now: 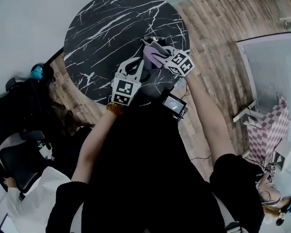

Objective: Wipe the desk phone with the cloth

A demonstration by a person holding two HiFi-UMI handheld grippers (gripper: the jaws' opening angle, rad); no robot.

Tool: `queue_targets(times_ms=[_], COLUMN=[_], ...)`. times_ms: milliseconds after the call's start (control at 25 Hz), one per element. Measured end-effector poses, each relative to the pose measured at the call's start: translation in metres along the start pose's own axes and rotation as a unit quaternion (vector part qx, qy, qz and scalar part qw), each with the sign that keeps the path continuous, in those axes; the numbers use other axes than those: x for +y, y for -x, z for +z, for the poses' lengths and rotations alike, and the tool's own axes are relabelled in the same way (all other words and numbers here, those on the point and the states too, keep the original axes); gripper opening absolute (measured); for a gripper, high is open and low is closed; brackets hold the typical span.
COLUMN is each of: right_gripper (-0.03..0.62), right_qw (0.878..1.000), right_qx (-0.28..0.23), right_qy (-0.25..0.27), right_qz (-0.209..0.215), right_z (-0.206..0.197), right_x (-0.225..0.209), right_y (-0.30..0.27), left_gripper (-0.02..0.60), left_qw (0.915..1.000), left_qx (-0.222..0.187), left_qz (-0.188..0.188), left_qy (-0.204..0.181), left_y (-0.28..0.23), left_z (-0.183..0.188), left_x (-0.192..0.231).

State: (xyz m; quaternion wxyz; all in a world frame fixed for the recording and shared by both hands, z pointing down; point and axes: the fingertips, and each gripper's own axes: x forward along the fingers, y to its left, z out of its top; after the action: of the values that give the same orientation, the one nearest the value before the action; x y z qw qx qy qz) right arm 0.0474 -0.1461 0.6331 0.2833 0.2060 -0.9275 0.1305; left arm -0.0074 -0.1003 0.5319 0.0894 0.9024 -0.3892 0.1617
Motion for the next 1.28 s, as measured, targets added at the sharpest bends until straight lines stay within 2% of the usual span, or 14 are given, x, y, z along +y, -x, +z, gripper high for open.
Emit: queue_targets(times_ms=[240, 440, 560, 840, 1280], right_gripper=[0.069, 0.069, 0.069, 0.069, 0.066], right_qw=[0.996, 0.988, 0.987, 0.983, 0.984], right_qx=[-0.020, 0.005, 0.021, 0.050, 0.067], right_qy=[0.020, 0.060, 0.062, 0.031, 0.023], right_qz=[-0.085, -0.140, -0.150, -0.177, -0.165], right_z=[0.028, 0.032, 0.027, 0.005, -0.014], right_x=[-0.054, -0.087, -0.100, -0.117, -0.106], right_y=[0.014, 0.018, 0.017, 0.011, 0.004], left_gripper=[0.017, 0.017, 0.017, 0.017, 0.017], left_qw=[1.0000, 0.9999, 0.9999, 0.9998, 0.9997], left_qx=[0.002, 0.007, 0.011, 0.017, 0.021], left_qz=[0.005, 0.009, 0.011, 0.014, 0.013], left_qy=[0.001, 0.000, 0.000, 0.000, -0.001], left_y=[0.003, 0.005, 0.006, 0.006, 0.006], left_z=[-0.001, -0.004, -0.006, -0.009, -0.011], left_x=[0.001, 0.002, 0.002, 0.003, 0.002])
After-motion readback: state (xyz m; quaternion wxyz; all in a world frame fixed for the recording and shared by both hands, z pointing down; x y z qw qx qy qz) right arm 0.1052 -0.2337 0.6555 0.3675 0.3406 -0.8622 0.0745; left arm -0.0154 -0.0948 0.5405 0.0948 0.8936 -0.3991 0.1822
